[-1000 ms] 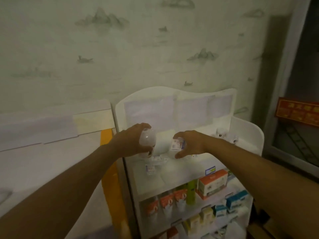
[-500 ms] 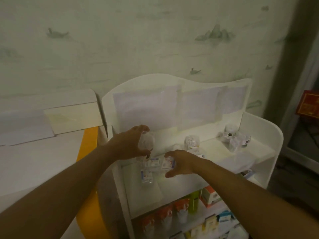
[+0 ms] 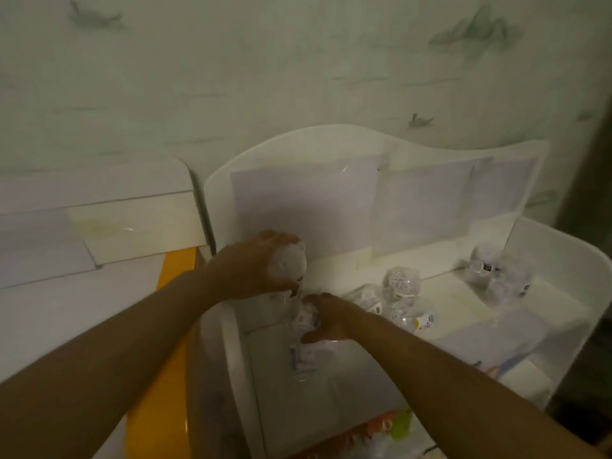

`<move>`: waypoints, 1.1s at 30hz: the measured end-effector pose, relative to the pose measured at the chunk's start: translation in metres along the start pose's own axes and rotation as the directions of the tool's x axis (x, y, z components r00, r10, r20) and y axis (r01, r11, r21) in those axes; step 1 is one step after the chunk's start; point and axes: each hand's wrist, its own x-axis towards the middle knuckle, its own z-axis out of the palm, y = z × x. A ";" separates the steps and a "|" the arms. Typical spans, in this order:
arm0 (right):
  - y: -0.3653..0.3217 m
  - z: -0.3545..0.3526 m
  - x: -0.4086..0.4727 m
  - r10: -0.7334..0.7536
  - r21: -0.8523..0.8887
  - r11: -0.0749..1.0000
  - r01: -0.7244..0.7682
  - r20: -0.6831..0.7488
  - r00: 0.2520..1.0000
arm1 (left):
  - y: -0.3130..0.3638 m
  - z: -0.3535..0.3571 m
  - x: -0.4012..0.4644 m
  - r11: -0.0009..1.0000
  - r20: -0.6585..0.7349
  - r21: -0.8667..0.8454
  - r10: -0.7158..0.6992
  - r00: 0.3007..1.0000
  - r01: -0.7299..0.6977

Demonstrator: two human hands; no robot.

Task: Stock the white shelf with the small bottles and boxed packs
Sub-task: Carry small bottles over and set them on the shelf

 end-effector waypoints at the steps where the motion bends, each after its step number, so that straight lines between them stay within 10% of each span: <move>1: 0.001 0.000 -0.001 0.001 0.001 1.000 -0.001 0.002 1.000 | -0.002 -0.001 0.002 1.000 -0.005 -0.005 0.006 1.000 -0.006; 22: 0.187 -0.157 -0.095 0.110 -0.178 0.973 -0.146 -0.196 0.974 | 0.172 0.076 0.142 0.986 0.002 -0.127 0.112 0.994 -0.111; 33: 0.296 -0.160 -0.129 0.161 -0.092 0.980 -0.177 -0.160 0.974 | 0.247 0.178 0.197 0.996 0.255 -0.072 0.068 0.965 -0.051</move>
